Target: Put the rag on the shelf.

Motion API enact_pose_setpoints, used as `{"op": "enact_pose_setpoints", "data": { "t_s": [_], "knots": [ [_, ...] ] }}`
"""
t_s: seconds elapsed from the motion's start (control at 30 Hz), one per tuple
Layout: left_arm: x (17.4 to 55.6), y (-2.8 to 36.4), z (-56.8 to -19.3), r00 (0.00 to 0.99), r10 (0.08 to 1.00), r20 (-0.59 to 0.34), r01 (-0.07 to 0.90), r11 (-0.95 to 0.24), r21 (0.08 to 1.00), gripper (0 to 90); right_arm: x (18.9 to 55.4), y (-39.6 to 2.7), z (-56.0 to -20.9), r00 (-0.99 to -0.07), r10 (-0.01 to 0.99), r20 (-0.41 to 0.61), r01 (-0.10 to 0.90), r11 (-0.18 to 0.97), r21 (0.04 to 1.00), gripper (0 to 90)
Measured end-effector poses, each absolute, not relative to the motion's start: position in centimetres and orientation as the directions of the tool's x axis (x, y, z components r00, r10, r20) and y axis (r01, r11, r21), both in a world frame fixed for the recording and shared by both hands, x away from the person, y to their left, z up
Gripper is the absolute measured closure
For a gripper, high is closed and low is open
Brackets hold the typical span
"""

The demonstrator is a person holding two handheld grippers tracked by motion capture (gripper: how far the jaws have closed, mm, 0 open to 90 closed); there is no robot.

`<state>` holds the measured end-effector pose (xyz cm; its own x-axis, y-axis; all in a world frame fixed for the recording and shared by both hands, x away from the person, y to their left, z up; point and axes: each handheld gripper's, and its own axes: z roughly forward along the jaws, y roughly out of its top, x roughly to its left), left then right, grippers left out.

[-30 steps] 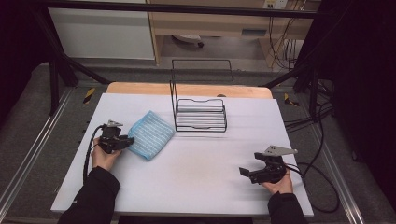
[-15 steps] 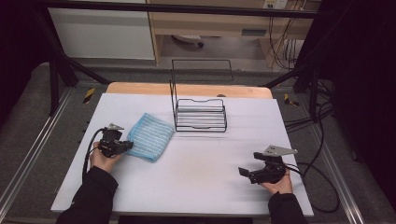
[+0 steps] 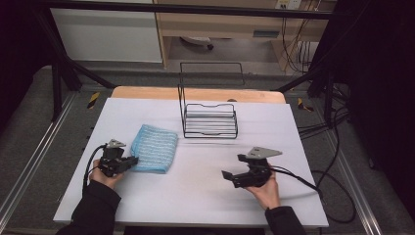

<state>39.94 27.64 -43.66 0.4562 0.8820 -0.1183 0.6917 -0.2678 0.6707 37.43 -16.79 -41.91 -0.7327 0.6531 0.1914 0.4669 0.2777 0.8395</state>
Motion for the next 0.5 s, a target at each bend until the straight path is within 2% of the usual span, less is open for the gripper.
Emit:
{"op": "enact_pose_setpoints", "data": {
  "t_s": [0.37, 0.5],
  "knots": [
    [39.6, 27.4, -44.3, 0.449, 0.888, -0.100, 0.684, -0.269, 0.678, 83.7, 40.5, -5.4, -43.0, -0.738, 0.636, 0.225, 0.503, 0.296, 0.812, 18.7],
    [39.7, 27.5, -44.4, 0.455, 0.885, -0.104, 0.684, -0.272, 0.677, 83.6, 41.1, -3.7, -43.8, -0.723, 0.646, 0.243, 0.527, 0.290, 0.799, 23.5]
  ]
}}
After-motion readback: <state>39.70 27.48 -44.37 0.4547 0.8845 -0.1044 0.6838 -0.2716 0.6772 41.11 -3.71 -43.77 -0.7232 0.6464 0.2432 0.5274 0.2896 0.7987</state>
